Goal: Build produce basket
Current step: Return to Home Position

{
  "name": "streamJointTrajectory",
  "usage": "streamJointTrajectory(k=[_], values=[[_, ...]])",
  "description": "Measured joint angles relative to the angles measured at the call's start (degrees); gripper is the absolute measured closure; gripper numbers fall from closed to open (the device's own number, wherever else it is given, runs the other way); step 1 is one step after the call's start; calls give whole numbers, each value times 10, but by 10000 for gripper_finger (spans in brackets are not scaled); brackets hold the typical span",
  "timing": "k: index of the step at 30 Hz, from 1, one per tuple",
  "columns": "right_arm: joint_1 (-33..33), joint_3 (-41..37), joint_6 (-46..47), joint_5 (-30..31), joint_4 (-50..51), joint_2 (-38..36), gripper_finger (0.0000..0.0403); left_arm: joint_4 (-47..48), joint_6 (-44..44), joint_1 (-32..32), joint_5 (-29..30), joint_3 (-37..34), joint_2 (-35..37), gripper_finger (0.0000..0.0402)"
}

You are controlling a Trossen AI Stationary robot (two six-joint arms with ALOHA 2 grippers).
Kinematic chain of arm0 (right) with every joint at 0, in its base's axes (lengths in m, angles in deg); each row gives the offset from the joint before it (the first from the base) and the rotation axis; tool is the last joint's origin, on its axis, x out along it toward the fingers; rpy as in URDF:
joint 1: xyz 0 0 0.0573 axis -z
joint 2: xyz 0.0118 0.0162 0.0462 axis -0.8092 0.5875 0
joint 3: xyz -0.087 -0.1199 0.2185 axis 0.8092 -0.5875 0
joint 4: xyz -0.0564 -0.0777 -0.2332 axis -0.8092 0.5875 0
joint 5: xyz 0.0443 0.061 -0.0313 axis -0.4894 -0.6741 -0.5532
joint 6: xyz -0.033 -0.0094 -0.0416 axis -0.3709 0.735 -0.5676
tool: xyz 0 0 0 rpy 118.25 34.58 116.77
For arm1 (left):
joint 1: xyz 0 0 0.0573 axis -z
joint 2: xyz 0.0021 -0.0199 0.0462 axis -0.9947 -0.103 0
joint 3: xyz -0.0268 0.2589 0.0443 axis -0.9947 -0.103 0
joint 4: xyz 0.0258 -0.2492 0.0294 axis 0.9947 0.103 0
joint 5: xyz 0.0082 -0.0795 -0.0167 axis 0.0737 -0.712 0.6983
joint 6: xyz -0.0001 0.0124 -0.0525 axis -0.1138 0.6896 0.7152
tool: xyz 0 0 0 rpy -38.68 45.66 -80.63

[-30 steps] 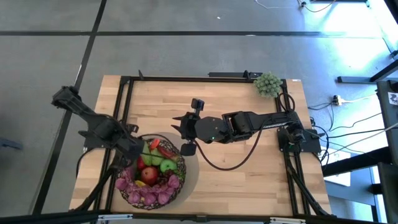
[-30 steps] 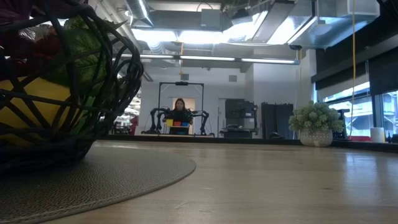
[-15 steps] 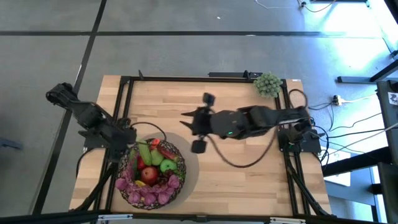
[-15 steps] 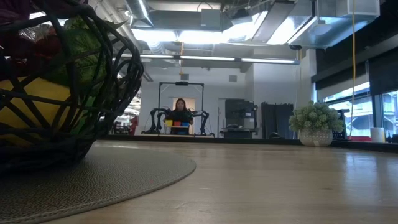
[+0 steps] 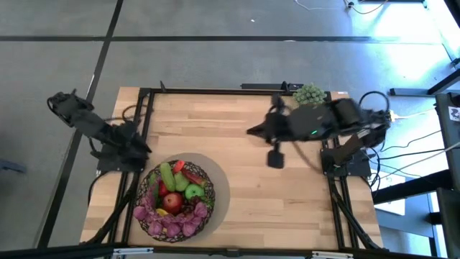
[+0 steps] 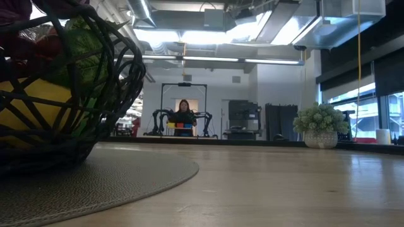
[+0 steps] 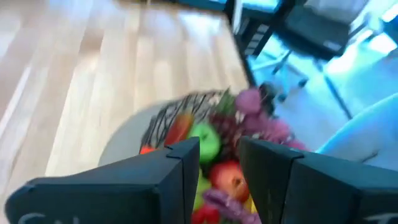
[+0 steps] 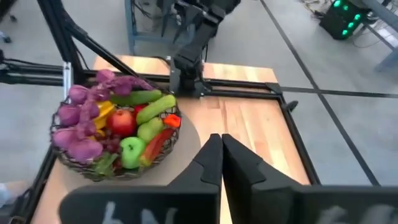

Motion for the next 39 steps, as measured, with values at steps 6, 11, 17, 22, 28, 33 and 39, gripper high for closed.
streamJointTrajectory(k=[6, 11, 17, 22, 28, 33, 39], values=[[13, 1, -9, -28, 70, -56, 401, -19, -41, 0, 46, 0, 22, 321], [21, 0, -2, -74, 122, -97, 402, -19, -76, 0, 104, 0, 21, 383], [23, -4, -4, -116, 125, -150, 402, -7, -107, 0, 151, -1, 37, 399], [24, -60, 25, -101, 130, -216, 403, -2, -122, 0, 155, -1, 80, 401], [24, -229, 101, -69, 82, -343, 403, 5, -161, 0, 166, -1, 139, 401], [24, -414, 96, -55, -42, -469, 403, 22, -163, 0, 183, -17, 200, 401], [24, -627, 106, -57, -165, -627, 403, -38, -162, 0, 195, -96, 301, 401]])
